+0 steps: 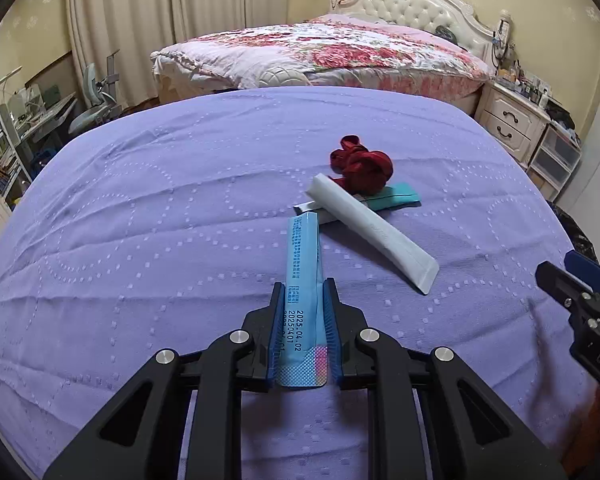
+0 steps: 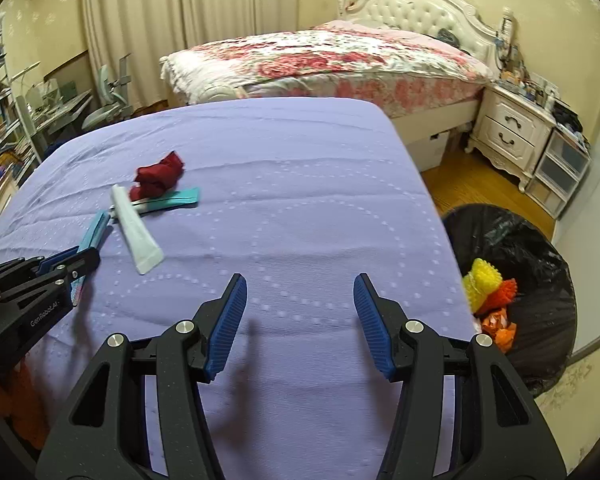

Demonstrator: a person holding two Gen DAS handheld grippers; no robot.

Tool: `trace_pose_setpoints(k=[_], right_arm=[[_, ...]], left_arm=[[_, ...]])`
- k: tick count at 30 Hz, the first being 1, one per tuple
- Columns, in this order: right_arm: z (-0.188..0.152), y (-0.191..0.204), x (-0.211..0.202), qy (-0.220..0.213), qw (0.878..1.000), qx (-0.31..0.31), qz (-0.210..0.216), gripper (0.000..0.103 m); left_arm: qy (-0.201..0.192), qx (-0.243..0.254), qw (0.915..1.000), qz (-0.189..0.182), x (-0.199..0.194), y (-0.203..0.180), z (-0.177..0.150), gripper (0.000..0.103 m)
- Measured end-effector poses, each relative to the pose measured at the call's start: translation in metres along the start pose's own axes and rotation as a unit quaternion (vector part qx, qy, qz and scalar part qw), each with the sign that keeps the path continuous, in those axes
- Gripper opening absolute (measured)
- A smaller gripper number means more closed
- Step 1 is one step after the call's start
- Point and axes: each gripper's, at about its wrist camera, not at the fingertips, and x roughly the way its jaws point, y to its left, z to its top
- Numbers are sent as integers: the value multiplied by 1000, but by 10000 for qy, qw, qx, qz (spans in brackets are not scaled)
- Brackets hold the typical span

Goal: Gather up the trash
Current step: 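Grasp the white tube with the right tool while the left tool holds the blue strip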

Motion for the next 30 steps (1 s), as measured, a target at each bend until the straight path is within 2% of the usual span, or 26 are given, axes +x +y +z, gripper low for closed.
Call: trace_pose_setpoints(k=[4,11,15,22,27,30], right_arm=[[4,21,3,-7,9996,-166,225,54],[14,63,26,219,9966,-517,602,54],[22,85,35,282,9946,-745,673,54],[31,106,48,378,9921,-941,735,51],[31,110,47,369,9915,-1022,715,31],[29,109,44,360,9916,-1004,728,23]], left_arm=[[-36,-102,9999,21,-4,12,-3,20],[-74,-315,9988,366,-6,48,-6,20],[-56,-533,9979,354,-5,67,-6,20],[-90,-616,9977,285,-4,74,-3,20],[-100,-646,9976,237,-4,76,-3,20],[-110,-647,9976,231,-5,76,-4,20]])
